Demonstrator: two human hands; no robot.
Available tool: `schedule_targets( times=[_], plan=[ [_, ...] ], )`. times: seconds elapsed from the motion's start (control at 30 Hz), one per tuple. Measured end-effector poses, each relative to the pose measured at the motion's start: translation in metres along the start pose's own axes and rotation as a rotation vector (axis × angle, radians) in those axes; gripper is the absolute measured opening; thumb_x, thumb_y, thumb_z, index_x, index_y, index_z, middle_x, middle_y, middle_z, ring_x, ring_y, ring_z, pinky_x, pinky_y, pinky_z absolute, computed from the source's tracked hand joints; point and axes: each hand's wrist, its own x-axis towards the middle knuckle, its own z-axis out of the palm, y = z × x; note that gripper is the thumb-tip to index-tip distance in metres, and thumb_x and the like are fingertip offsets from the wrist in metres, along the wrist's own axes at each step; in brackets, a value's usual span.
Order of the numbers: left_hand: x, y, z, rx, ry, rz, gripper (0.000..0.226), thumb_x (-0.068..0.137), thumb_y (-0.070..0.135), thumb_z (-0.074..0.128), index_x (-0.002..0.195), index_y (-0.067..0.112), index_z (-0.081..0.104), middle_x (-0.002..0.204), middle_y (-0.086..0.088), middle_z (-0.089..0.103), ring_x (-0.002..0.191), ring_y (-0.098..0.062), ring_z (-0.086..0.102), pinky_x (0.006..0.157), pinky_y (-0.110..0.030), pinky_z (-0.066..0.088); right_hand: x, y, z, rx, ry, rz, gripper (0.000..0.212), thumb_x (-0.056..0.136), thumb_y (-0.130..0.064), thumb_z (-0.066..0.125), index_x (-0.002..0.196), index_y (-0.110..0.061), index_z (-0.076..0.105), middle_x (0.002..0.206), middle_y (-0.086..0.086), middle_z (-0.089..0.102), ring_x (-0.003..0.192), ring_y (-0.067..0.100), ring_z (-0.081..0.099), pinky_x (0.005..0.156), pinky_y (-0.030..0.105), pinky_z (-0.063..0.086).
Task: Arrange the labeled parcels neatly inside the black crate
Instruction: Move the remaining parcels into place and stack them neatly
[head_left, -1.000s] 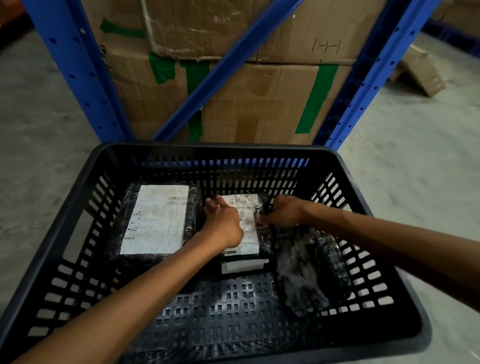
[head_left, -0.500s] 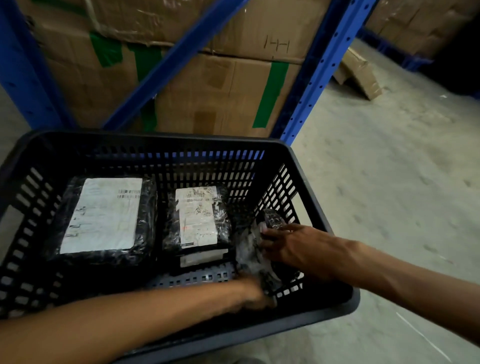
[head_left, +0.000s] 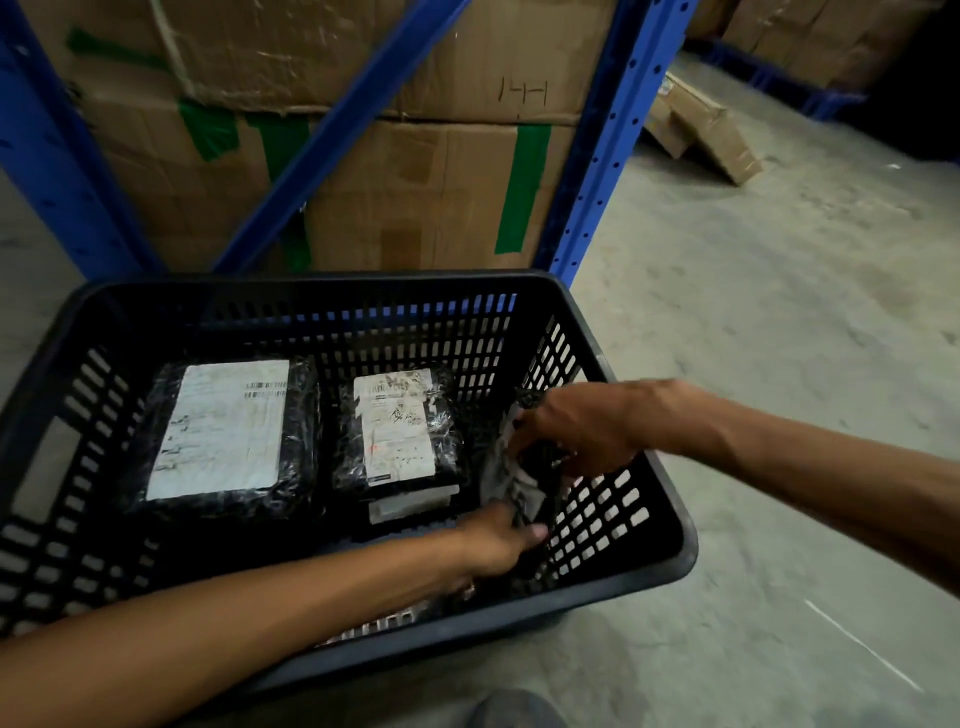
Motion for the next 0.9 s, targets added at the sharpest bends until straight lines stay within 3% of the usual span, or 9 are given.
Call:
schedule_targets(
  times=[0.13, 0.23, 0.33, 0.4, 0.47, 0.53, 0.67, 0.77, 0.9],
  plan=[
    [-0.054, 0.019, -0.033, 0.019, -0.009, 0.007, 0.059, 0.099, 0.053, 0.043, 0.134, 0.007, 0.057, 0.14, -0.008, 0.057, 0.127, -0.024, 0.055, 0.09, -0.022, 0.039, 0.001, 0.019, -0.037, 0.303, -0.064, -0.028, 0.057, 0.083, -0.023, 0.074, 0.138, -0.024, 0.059, 0.123, 0.0, 0.072, 0.109, 0.019, 0.066, 0.098, 0.037, 0.052],
    [-0.077, 0.02, -0.065, 0.046, 0.144, 0.065, 0.071, 0.091, 0.071, 0.034, 0.126, 0.016, 0.063, 0.128, -0.008, 0.066, 0.117, -0.024, 0.062, 0.101, -0.034, 0.047, -0.007, 0.038, -0.064, 0.654, 0.0, -0.03, 0.044, 0.089, -0.028, 0.069, 0.132, -0.021, 0.064, 0.116, -0.003, 0.076, 0.107, 0.017, 0.071, 0.098, 0.042, 0.053],
    [-0.093, 0.019, -0.095, -0.338, 0.299, 0.075, 0.07, 0.08, 0.079, 0.045, 0.106, 0.022, 0.077, 0.107, 0.001, 0.078, 0.104, -0.019, 0.071, 0.104, -0.044, 0.048, -0.008, 0.048, -0.074, 0.999, 0.115, 0.024, 0.033, 0.096, -0.032, 0.06, 0.116, -0.009, 0.072, 0.11, 0.004, 0.078, 0.103, 0.02, 0.074, 0.096, 0.038, 0.056],
    [-0.103, 0.023, -0.113, -0.589, 0.364, 0.081, 0.043, 0.087, 0.063, 0.053, 0.085, 0.033, 0.083, 0.094, 0.005, 0.081, 0.1, -0.018, 0.073, 0.105, -0.043, 0.048, 0.0, 0.046, -0.073, 1.203, 0.201, 0.097, 0.037, 0.097, -0.04, 0.056, 0.106, -0.009, 0.074, 0.106, 0.009, 0.079, 0.098, 0.024, 0.075, 0.089, 0.039, 0.059],
    [-0.106, 0.027, -0.129, -0.671, 0.419, 0.082, 0.038, 0.088, 0.055, 0.058, 0.074, 0.031, 0.084, 0.089, 0.002, 0.082, 0.096, -0.021, 0.074, 0.096, -0.041, 0.053, 0.014, 0.042, -0.067, 1.336, 0.282, 0.174, 0.041, 0.095, -0.048, 0.056, 0.109, -0.014, 0.073, 0.107, 0.008, 0.079, 0.101, 0.027, 0.074, 0.09, 0.041, 0.058],
    [-0.104, 0.024, -0.141, -0.727, 0.48, 0.062, 0.038, 0.082, 0.055, 0.065, 0.085, 0.021, 0.083, 0.091, -0.002, 0.081, 0.092, -0.024, 0.074, 0.083, -0.039, 0.056, 0.029, 0.042, -0.063, 1.444, 0.35, 0.235, 0.045, 0.093, -0.051, 0.057, 0.116, -0.015, 0.071, 0.108, 0.007, 0.079, 0.102, 0.028, 0.074, 0.093, 0.043, 0.056],
    [-0.092, 0.016, -0.154, -0.849, 0.634, 0.093, 0.037, 0.077, 0.034, 0.08, 0.103, 0.008, 0.074, 0.099, -0.009, 0.08, 0.087, -0.021, 0.073, 0.074, -0.03, 0.055, 0.056, 0.04, -0.053, 1.682, 0.505, 0.433, 0.046, 0.095, -0.045, 0.059, 0.121, -0.009, 0.067, 0.109, 0.01, 0.078, 0.089, 0.026, 0.075, 0.076, 0.041, 0.062],
    [-0.076, 0.009, -0.159, -0.669, 0.749, 0.11, 0.034, 0.079, 0.018, 0.082, 0.108, 0.007, 0.07, 0.103, -0.007, 0.078, 0.091, -0.017, 0.074, 0.083, -0.029, 0.058, 0.08, 0.03, -0.039, 1.789, 0.536, 0.595, 0.046, 0.09, -0.047, 0.064, 0.11, -0.006, 0.068, 0.105, 0.012, 0.077, 0.077, 0.024, 0.07, 0.058, 0.031, 0.06],
    [-0.05, 0.0, -0.166, -0.381, 0.797, 0.023, 0.036, 0.083, 0.023, 0.079, 0.115, 0.01, 0.07, 0.111, -0.002, 0.075, 0.1, -0.02, 0.071, 0.095, -0.037, 0.056, 0.09, 0.023, -0.032, 1.721, 0.47, 0.513, 0.027, 0.079, -0.029, 0.081, 0.092, -0.007, 0.073, 0.087, 0.008, 0.078, 0.071, 0.018, 0.074, 0.054, 0.027, 0.058]
  ],
)
